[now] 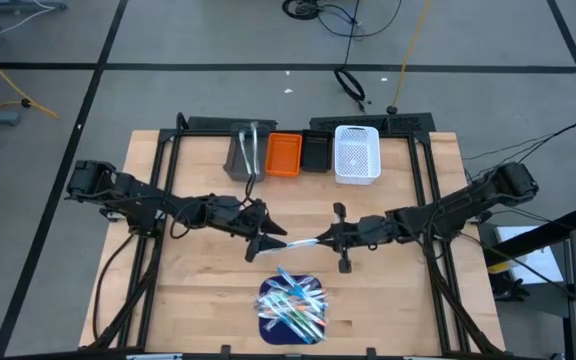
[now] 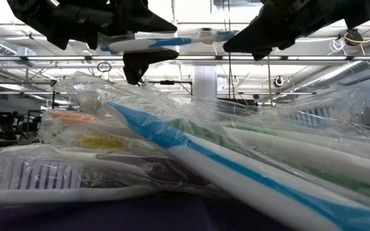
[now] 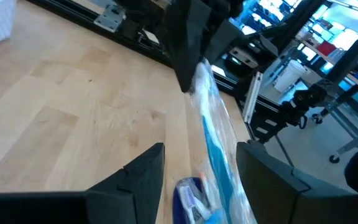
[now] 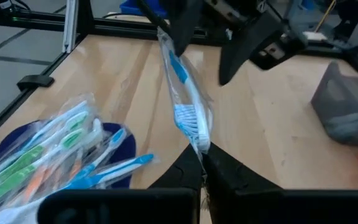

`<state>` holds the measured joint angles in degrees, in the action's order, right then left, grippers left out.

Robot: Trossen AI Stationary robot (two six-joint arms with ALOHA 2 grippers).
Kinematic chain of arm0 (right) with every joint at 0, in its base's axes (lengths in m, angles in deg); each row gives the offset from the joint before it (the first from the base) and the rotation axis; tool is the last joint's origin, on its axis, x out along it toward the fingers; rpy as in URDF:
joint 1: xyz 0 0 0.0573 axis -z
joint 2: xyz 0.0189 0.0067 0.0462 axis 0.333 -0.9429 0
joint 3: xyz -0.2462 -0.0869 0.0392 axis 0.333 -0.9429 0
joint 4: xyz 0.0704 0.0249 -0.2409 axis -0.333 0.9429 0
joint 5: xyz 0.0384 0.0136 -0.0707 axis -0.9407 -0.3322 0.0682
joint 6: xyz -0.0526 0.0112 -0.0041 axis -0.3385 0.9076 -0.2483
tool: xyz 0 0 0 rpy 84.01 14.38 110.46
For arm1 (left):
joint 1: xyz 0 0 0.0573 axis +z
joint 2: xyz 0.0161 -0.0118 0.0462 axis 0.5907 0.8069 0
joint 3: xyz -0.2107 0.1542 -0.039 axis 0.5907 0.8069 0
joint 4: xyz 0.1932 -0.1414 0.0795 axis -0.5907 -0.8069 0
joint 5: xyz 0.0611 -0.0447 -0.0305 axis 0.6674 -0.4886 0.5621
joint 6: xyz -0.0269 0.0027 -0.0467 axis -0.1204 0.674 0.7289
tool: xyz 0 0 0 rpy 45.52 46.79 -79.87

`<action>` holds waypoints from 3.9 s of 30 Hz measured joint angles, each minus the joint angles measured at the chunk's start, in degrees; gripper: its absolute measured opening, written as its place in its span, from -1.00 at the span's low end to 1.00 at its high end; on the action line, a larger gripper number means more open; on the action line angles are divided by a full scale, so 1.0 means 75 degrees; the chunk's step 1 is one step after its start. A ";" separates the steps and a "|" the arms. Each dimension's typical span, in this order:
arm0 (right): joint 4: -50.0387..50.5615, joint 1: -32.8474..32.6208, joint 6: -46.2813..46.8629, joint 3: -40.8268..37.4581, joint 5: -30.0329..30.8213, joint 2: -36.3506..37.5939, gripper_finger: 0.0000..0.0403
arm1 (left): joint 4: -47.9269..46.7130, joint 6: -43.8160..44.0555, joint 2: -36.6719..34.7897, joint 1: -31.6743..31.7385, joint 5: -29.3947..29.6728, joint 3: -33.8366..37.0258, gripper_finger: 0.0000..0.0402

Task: Pick & Place Toothbrushes
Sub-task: Put the blue toothbrush into the orange bin

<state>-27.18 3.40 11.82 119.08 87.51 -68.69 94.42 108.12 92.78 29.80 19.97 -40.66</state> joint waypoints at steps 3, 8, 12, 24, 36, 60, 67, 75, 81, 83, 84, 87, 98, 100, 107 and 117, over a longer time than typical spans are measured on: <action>0.0134 0.0135 -0.0152 0.0128 -0.0003 0.0000 -1.00 | 0.0000 0.0000 0.0000 -0.0079 -0.0107 0.0000 -0.04; 0.0524 0.0351 -0.0243 0.0322 -0.0001 0.0000 -1.00 | -0.0121 -0.0061 0.0000 -0.0216 -0.0255 0.0000 -0.09; 0.0587 0.0412 -0.0376 0.0469 -0.0005 0.0000 -1.00 | -0.0342 -0.0064 0.0000 -0.0263 -0.0300 0.0000 -0.18; 0.0649 0.0410 -0.0470 0.0570 -0.0029 0.0000 -1.00 | -0.0534 -0.0104 0.0002 -0.0250 -0.0159 0.0000 -0.88; 0.0667 0.0410 -0.0578 0.0570 -0.0019 0.0003 -0.98 | -0.0635 -0.0085 0.0003 -0.0264 0.0120 0.0000 -0.94; 0.1055 0.0131 -0.0316 0.0556 -0.0404 0.0000 -0.02 | -0.0192 -0.0297 0.0000 -0.0232 0.0744 0.0000 -0.96; 0.1428 -0.0240 0.0105 0.0553 -0.0404 0.0000 -0.04 | 0.0152 -0.0275 0.0000 0.0095 0.1305 0.0000 -0.96; 0.1448 -0.0582 0.0502 0.0553 -0.0403 0.0000 -0.04 | 0.0300 -0.0032 0.0000 0.0642 0.3130 0.0000 -0.95; 0.1448 -0.0697 0.0674 0.0553 -0.0399 -0.0003 -0.04 | 0.0466 -0.0029 0.0000 0.0951 0.3934 0.0000 -0.89; 0.1434 -0.0725 0.0674 0.0553 -0.0381 -0.0003 -0.05 | 0.0468 -0.0032 0.0000 0.1046 0.4160 0.0000 -0.89; 0.1416 -0.0726 0.0674 0.0553 -0.0368 -0.0003 -0.05 | 0.0470 -0.0031 0.0000 0.1103 0.4267 0.0000 -0.92; 0.1352 -0.0726 0.0674 0.0553 -0.0369 -0.0003 -0.05 | 0.0472 -0.0013 0.0000 0.1292 0.4454 0.0000 -0.96; 0.1057 -0.0726 0.0671 0.0550 -0.0369 -0.0006 -0.05 | 0.0475 0.0411 0.0000 0.2145 0.4582 0.0000 -0.94; 0.1037 -0.0726 0.0668 0.0550 -0.0369 -0.0006 -0.05 | 0.0475 0.0566 0.0000 0.2291 0.4585 0.0000 -0.90; 0.1014 -0.0726 0.0619 0.0550 -0.0369 -0.0006 -0.05 | 0.0475 0.0604 0.0000 0.2629 0.4586 0.0000 -0.94; 0.0949 -0.0726 0.0616 0.0550 -0.0368 -0.0006 -0.05 | 0.0508 0.0611 0.1022 0.2952 0.4510 -0.0681 -0.92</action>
<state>-20.06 -2.04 16.44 123.21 84.75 -68.73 98.23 112.70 100.45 51.94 53.80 -45.77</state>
